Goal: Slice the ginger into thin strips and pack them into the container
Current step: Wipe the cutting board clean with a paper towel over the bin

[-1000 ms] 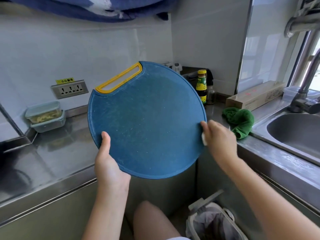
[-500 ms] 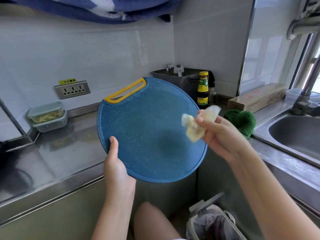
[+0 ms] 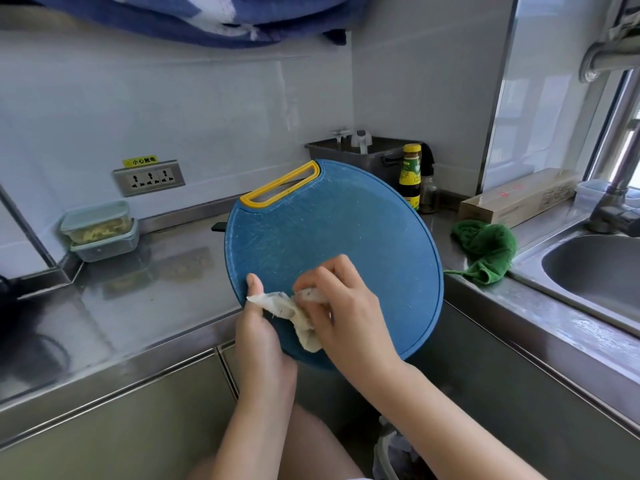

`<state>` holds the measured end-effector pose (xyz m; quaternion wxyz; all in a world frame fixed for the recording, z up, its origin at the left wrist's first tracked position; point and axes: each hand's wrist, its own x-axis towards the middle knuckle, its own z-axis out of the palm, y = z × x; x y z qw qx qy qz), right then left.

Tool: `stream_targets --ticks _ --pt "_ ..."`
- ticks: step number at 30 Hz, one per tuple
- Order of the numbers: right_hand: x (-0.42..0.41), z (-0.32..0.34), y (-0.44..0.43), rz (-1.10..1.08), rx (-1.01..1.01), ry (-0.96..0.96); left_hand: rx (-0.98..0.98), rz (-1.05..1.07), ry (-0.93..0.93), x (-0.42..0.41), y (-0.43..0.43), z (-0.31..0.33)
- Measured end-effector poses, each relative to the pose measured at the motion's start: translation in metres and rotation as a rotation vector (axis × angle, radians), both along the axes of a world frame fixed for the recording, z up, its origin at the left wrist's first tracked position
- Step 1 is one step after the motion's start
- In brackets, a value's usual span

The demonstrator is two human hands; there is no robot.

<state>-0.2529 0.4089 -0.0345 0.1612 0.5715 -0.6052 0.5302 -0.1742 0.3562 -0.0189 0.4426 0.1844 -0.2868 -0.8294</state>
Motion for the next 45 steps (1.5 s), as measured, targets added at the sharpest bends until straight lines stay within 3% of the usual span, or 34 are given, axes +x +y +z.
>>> stream_targets --ticks 2,6,10,15,19,22,25,33,38,41,45 --pt "0.009 -0.004 -0.001 0.029 0.042 0.096 0.034 -0.018 -0.05 0.001 -0.003 -0.002" --pt "0.009 -0.011 -0.012 -0.229 0.02 0.386 -0.017 0.029 -0.119 0.001 0.001 -0.005" --pt "-0.015 -0.032 0.003 -0.28 -0.051 0.451 -0.063 0.119 0.001 0.006 0.005 0.005" --pt "-0.099 -0.049 0.023 -0.599 0.127 0.059 -0.094 0.267 -0.049 0.01 -0.006 0.014" --pt "-0.089 -0.026 0.027 -0.573 -0.039 -0.188 -0.094 0.315 -0.081 0.005 -0.006 0.004" --pt "-0.027 -0.013 0.01 -0.393 -0.113 -0.013 -0.094 0.32 -0.075 -0.002 0.001 0.0" --pt "0.01 -0.026 -0.012 -0.373 -0.127 0.255 -0.002 0.264 -0.021 -0.005 0.003 0.002" --pt "-0.017 -0.029 0.006 -0.274 -0.248 0.626 0.216 0.129 -0.02 -0.006 -0.005 -0.006" --pt "-0.038 -0.024 0.025 -0.283 -0.263 0.721 0.232 0.145 -0.062 -0.012 -0.007 -0.015" --pt "-0.07 -0.023 0.034 -0.461 -0.214 0.604 0.197 0.211 -0.043 -0.005 -0.013 -0.012" --pt "-0.123 -0.011 0.047 -0.654 -0.08 0.154 0.056 0.252 -0.128 0.01 -0.02 -0.01"
